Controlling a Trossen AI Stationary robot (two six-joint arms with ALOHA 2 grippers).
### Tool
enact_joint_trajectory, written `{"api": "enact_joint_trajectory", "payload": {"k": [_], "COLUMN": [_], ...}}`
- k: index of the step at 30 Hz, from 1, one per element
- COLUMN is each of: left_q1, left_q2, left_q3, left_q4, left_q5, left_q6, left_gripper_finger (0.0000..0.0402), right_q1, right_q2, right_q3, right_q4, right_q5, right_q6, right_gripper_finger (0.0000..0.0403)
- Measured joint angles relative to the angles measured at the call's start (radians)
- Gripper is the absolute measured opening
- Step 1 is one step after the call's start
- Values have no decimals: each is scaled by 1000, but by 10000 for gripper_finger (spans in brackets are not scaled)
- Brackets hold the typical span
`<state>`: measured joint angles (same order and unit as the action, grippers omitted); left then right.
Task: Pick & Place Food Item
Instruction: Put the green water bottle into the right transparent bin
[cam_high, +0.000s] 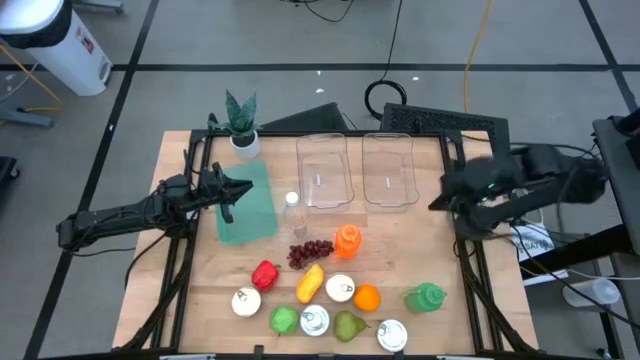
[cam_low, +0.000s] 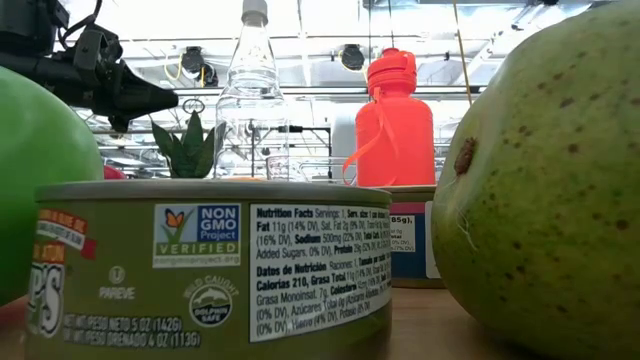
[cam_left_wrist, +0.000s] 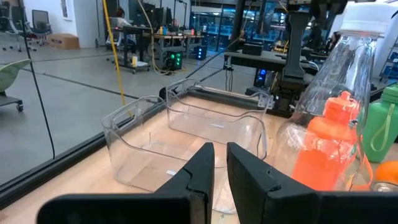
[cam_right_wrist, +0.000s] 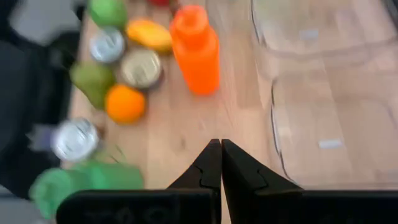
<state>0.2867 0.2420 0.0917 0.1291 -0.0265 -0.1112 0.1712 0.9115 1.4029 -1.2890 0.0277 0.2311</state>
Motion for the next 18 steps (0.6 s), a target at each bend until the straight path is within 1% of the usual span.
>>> {"api": "enact_joint_trajectory", "payload": {"k": [3,11,15,18], "left_q1": [0,0,0,0], "left_q2": [0,0,0,0], "left_q3": [0,0,0,0], "left_q4": [-6,-6,-6,-6], "left_q5": [0,1,1,1], "left_q6": [-1,-3,-2,-2], "left_gripper_finger": [50,50,50,50], "right_q1": [97,396,541,614], "right_q2": [50,117,151,180], "right_q3": [0,0,0,0], "right_q4": [5,97,134,150], "right_q5": [41,53,146,203], "right_q6": [15,54,129,222], "right_gripper_finger": [1,0,0,0]}}
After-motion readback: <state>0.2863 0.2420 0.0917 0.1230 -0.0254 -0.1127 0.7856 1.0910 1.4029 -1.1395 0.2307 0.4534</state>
